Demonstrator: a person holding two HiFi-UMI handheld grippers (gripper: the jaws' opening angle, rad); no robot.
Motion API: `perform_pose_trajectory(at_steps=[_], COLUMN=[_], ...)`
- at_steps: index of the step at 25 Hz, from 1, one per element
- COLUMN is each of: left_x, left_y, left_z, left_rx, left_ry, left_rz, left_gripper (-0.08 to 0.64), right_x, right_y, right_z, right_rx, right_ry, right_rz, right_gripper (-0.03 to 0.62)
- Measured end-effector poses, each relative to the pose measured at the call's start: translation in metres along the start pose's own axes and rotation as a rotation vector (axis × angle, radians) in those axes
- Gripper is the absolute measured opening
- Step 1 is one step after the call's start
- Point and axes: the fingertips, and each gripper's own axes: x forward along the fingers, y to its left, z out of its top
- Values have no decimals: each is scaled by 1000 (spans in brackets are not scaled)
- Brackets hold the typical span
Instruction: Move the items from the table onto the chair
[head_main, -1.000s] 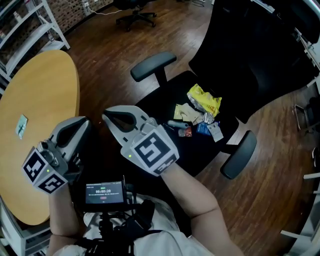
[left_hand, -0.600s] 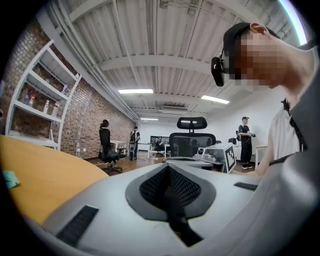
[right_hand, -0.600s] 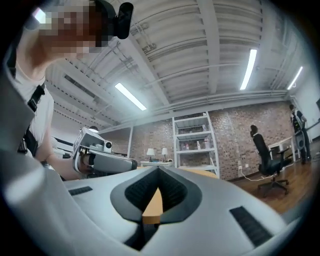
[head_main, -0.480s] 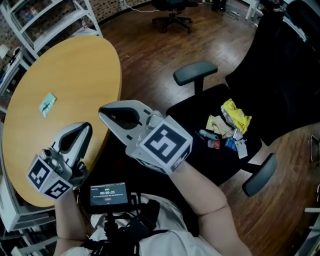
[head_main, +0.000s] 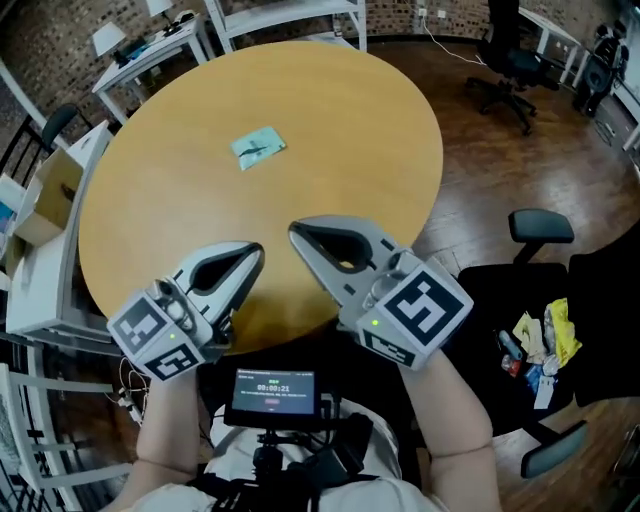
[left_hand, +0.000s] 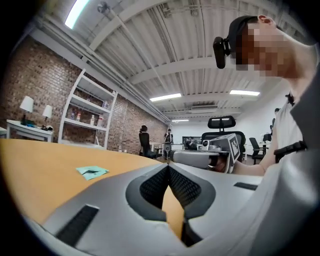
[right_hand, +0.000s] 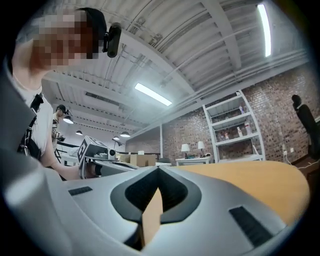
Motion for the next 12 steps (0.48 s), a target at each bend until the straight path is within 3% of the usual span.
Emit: perform_pose_trajectory(at_steps=[5, 12], left_x=[-53, -97], left_y=[38, 69], left_z=[-15, -24], left_rx=[-29, -48], left_ry=[11, 16], left_rz=[127, 214], left_gripper=[12, 12], right_x=[46, 97], right_y=[22, 53], right_z=[-10, -27], right_rx=[36, 67], right_ry=[35, 68], right_rz=[86, 170], right_gripper=[2, 1])
